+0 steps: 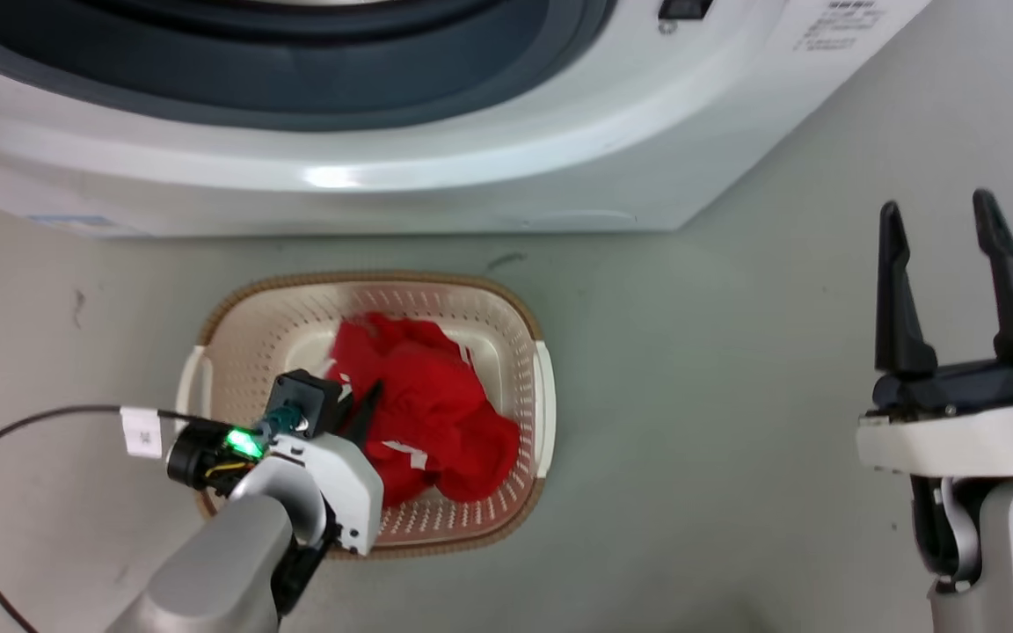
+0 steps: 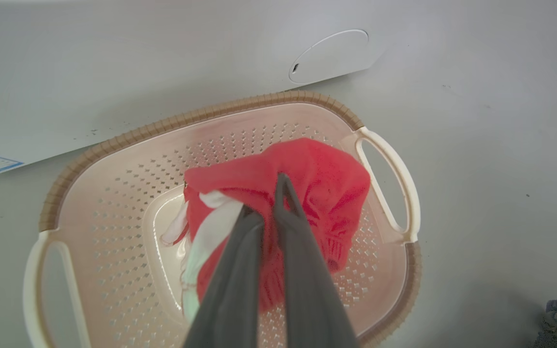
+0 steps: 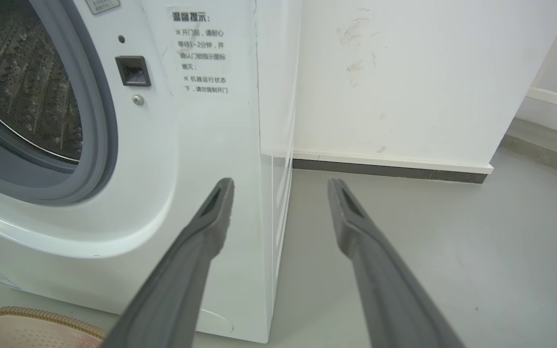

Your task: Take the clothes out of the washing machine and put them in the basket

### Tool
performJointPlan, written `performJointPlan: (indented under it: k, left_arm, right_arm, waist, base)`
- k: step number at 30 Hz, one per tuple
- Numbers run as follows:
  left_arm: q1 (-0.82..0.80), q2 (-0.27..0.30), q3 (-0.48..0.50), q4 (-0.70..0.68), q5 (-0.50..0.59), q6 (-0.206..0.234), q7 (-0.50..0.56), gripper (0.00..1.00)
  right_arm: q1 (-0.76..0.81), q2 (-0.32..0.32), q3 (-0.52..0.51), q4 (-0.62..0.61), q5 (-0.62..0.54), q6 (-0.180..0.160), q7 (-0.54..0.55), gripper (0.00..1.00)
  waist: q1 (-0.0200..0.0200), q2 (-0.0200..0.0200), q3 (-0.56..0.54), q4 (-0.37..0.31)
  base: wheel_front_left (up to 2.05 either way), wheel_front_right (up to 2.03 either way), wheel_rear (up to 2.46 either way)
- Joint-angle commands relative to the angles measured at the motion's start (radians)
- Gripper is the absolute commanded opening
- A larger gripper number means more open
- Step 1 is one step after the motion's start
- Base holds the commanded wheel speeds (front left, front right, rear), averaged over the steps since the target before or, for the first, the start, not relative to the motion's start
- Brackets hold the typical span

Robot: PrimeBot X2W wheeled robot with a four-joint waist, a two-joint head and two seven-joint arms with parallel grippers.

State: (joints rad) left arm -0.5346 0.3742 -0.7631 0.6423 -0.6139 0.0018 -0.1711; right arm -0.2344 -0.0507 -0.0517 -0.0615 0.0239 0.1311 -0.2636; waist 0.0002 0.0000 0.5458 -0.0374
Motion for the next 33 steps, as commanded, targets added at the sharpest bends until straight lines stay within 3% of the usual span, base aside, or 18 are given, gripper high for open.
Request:
performJointPlan:
  k: [1,12,21,22,24,33]
  left_arm:
    - [-0.04,-0.009,-0.005,0.056,0.007,-0.013,-0.002,0.0]
    - [-0.227,-0.136,-0.011,0.492,-0.021,-0.088,0.013,0.0]
    - [-0.274,-0.178,0.018,0.617,-0.068,-0.097,0.045,0.0]
    - [-0.273,-0.178,0.023,0.622,-0.076,-0.097,0.044,0.38]
    - [-0.265,-0.183,0.028,0.63,-0.082,-0.099,0.038,1.0]
    - [-0.216,-0.212,0.054,0.632,-0.115,-0.103,-0.074,1.0]
  right_arm:
    - [-0.028,0.001,0.0,-0.008,0.007,-0.001,-0.002,1.0]
    - [-0.101,0.001,-0.008,-0.025,0.027,-0.001,-0.002,1.0]
    - [-0.109,0.001,-0.005,-0.02,0.03,-0.001,-0.002,1.0]
    - [-0.108,0.001,-0.004,-0.017,0.031,-0.001,-0.002,1.0]
    - [-0.103,0.001,0.0,-0.012,0.033,-0.001,-0.002,1.0]
    - [-0.056,0.001,0.006,0.018,0.028,-0.001,-0.002,1.0]
  waist:
    - [-0.0002,0.0,0.088,-0.035]
    - [-0.0002,0.0,0.235,-0.065]
    - [-0.0002,0.0,0.261,-0.073]
    - [-0.0002,0.0,0.257,-0.073]
    - [-0.0002,0.0,0.245,-0.072]
    - [-0.0002,0.0,0.103,-0.039]
  base:
    - [0.0,0.0,0.0]
    - [0.0,0.0,0.0]
    - [0.0,0.0,0.0]
    - [0.0,0.0,0.0]
    - [0.0,0.0,0.0]
    - [0.0,0.0,0.0]
